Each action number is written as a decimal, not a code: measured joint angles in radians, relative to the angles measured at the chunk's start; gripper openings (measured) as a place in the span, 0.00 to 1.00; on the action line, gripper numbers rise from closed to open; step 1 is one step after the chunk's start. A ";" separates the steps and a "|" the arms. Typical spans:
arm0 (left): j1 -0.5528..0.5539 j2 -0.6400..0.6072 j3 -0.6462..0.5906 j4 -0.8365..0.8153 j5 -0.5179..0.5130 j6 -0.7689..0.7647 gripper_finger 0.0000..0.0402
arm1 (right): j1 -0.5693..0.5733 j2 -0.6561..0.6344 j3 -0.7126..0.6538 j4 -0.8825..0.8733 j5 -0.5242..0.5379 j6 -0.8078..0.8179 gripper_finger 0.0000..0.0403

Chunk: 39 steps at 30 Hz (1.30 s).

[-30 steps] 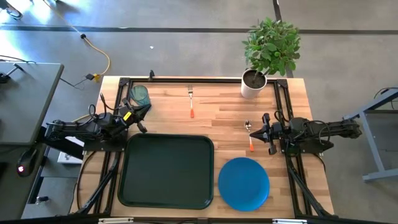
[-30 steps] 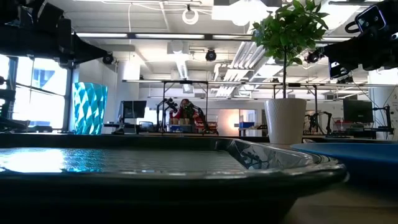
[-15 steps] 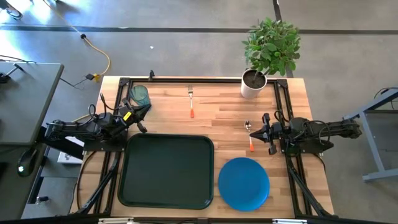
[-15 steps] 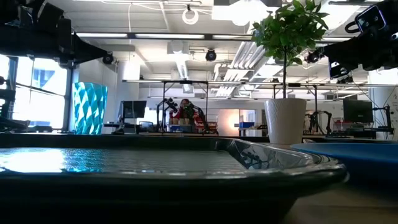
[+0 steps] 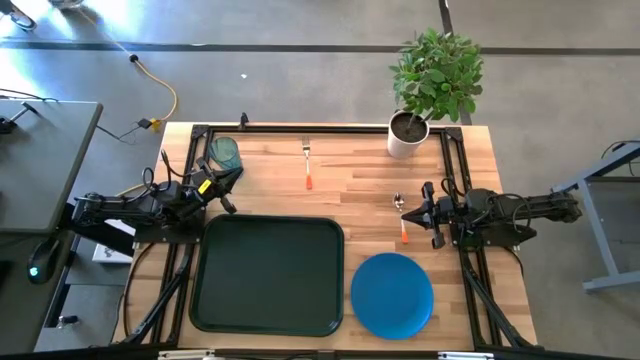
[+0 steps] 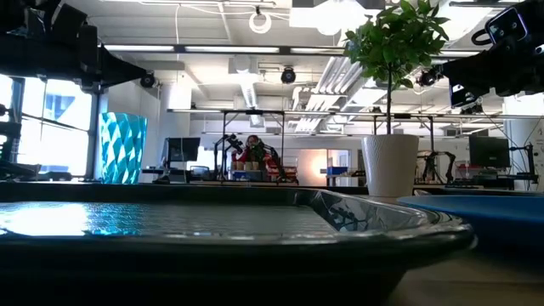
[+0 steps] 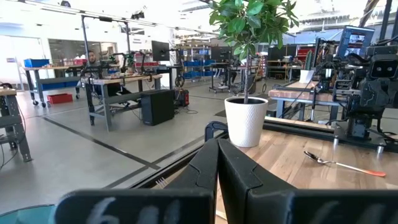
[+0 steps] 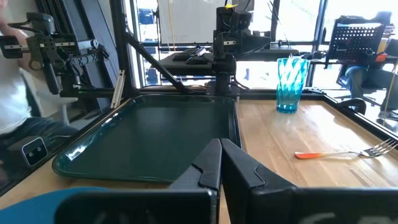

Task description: Pick and place plate/cup/fork/spoon on tray

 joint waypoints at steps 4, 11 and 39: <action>0.000 0.000 0.000 0.000 0.000 0.000 0.00 | 0.000 0.000 0.000 0.000 0.000 0.000 0.00; 0.000 0.000 0.000 0.000 0.000 0.000 0.00 | 0.000 0.000 0.000 0.000 0.000 0.000 0.00; 0.000 0.000 0.000 0.009 -0.001 0.020 0.00 | 0.000 0.000 0.008 -0.008 0.057 -0.212 0.00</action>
